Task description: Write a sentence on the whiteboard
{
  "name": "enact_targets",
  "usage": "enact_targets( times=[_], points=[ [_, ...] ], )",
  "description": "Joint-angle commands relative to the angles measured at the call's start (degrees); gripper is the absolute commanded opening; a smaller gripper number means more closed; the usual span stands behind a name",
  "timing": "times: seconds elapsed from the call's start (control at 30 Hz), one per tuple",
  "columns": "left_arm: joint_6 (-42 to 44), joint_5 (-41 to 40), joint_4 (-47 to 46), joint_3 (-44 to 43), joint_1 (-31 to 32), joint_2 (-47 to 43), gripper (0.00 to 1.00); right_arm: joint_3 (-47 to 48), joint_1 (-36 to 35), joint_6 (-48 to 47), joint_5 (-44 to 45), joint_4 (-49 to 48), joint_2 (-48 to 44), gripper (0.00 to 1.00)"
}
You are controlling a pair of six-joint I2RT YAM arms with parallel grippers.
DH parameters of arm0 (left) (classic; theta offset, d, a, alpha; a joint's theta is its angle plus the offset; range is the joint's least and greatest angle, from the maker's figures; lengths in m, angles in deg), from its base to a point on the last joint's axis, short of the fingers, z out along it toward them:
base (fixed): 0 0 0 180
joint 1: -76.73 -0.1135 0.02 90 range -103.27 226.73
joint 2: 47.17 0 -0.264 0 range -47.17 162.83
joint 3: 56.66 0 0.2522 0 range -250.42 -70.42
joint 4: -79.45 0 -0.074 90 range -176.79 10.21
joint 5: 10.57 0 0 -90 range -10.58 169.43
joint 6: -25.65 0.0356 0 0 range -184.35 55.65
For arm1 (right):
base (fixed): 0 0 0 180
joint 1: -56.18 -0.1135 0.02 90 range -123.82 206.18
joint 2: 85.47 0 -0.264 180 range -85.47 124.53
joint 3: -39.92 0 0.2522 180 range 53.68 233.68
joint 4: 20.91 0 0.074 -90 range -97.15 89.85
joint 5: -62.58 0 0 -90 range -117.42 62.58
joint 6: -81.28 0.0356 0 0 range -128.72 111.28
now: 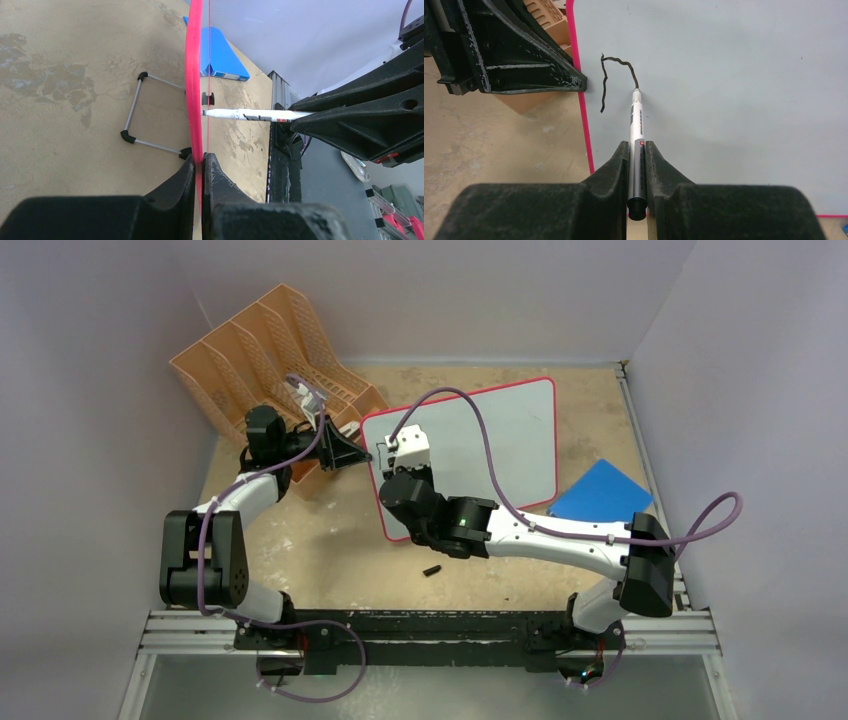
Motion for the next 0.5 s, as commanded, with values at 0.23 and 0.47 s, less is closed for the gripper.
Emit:
enact_targets(
  times=[0.23, 0.47],
  points=[
    [0.6, 2.6, -2.7, -0.5, 0.1, -2.2, 0.0, -0.2, 0.0, 1.5, -0.2, 1.4, -1.6, 0.0],
    [0.5, 2.5, -2.7, -0.5, 0.1, -2.2, 0.0, 0.2, -0.3, 1.6, -0.7, 1.7, -1.2, 0.0]
  ],
)
